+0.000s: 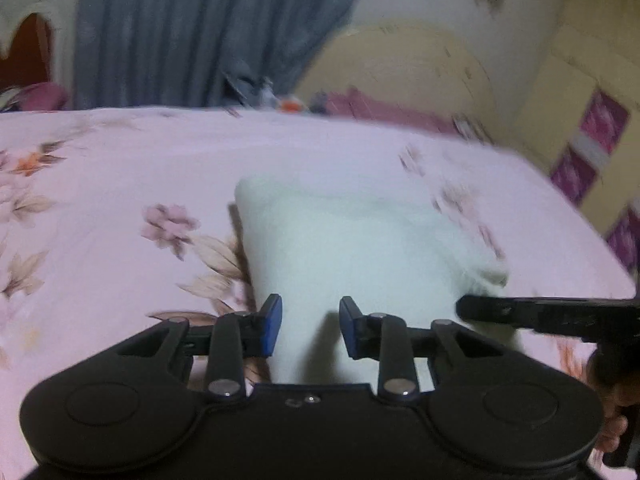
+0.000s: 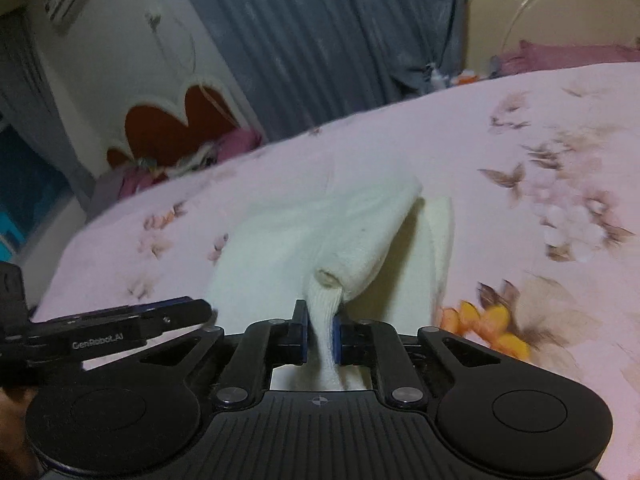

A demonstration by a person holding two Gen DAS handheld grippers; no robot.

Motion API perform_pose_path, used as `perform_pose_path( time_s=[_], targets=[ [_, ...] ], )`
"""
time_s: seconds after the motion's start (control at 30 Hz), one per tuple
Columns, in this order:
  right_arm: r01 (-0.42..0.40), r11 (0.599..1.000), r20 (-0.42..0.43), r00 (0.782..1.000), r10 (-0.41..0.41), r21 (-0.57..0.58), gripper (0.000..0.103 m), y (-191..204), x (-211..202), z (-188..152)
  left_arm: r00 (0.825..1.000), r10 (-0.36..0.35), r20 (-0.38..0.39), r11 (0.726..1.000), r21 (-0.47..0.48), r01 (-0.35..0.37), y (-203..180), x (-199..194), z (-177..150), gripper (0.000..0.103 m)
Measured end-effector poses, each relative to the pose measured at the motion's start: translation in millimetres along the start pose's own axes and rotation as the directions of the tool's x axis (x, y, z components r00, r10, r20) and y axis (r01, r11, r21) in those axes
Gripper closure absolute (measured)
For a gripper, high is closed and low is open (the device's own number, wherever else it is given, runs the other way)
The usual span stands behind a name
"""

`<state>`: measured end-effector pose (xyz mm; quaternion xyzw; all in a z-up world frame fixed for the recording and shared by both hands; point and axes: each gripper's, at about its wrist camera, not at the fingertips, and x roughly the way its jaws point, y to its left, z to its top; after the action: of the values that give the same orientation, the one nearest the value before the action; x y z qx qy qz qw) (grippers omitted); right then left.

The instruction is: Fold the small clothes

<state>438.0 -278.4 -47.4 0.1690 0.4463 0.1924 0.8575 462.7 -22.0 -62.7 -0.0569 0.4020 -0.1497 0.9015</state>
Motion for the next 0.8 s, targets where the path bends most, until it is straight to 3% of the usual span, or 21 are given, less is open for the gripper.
perform_pose_path(
  time_s=[0.07, 0.13, 0.27, 0.37, 0.4, 0.47, 0.57, 0.63, 0.73, 0.8],
  targets=[
    [0.04, 0.999, -0.066, 0.997, -0.037, 0.037, 0.093, -17.1, 15.1, -13.8, 0.998, 0.029, -0.054, 0.998, 0.058, -0.026, -6.8, 14.2, -0.6, 0.074],
    [0.014, 0.997, -0.049, 0.999, -0.01, 0.074, 0.093, -23.1, 15.1, -14.1, 0.998, 0.03, -0.055, 0.998, 0.063, -0.027, -7.1, 14.2, 3.1, 0.074],
    [0.02, 0.999, -0.031, 0.999, -0.019, 0.029, 0.092, -15.6, 10.5, -10.8, 0.998, -0.016, 0.058, 0.999, 0.033, 0.015, -2.0, -2.2, 14.3, 0.074],
    [0.019, 1.0, -0.039, 0.999, -0.018, 0.024, 0.092, -16.7, 12.3, -10.7, 0.994, -0.067, 0.088, 0.998, 0.025, 0.065, 2.4, 3.4, 22.0, 0.074],
    [0.022, 1.0, -0.045, 0.999, -0.021, 0.019, 0.092, -17.5, 13.9, -11.2, 0.995, -0.078, 0.067, 0.997, 0.022, 0.076, 3.8, 11.8, 23.5, 0.073],
    [0.019, 1.0, -0.056, 0.998, -0.018, 0.023, 0.092, -16.6, 15.4, -5.3, 0.995, -0.059, -0.077, 0.998, 0.025, 0.062, 6.9, 42.5, 19.1, 0.072],
    [0.051, 0.998, 0.0, 0.999, -0.051, 0.035, 0.092, -18.1, -2.8, 0.4, 0.995, -0.093, -0.025, 0.996, 0.01, 0.094, 9.7, 33.7, 17.4, 0.072],
    [0.074, 0.997, 0.048, 0.996, -0.073, -0.013, 0.092, -8.7, -14.2, 6.4, 0.993, -0.112, 0.024, 0.994, 0.0, 0.113, 9.9, 23.4, 13.6, 0.072],
    [0.115, 0.984, 0.066, 0.992, -0.107, -0.135, 0.092, 13.6, -7.4, 12.1, 0.993, -0.12, 0.011, 0.993, 0.003, 0.12, 5.1, 28.1, 4.5, 0.072],
    [0.201, 0.961, 0.061, 0.979, -0.192, -0.191, 0.092, 23.1, 2.8, 15.9, 0.994, -0.111, 0.004, 0.993, 0.029, 0.11, 0.6, 31.7, 2.0, 0.072]
  ],
)
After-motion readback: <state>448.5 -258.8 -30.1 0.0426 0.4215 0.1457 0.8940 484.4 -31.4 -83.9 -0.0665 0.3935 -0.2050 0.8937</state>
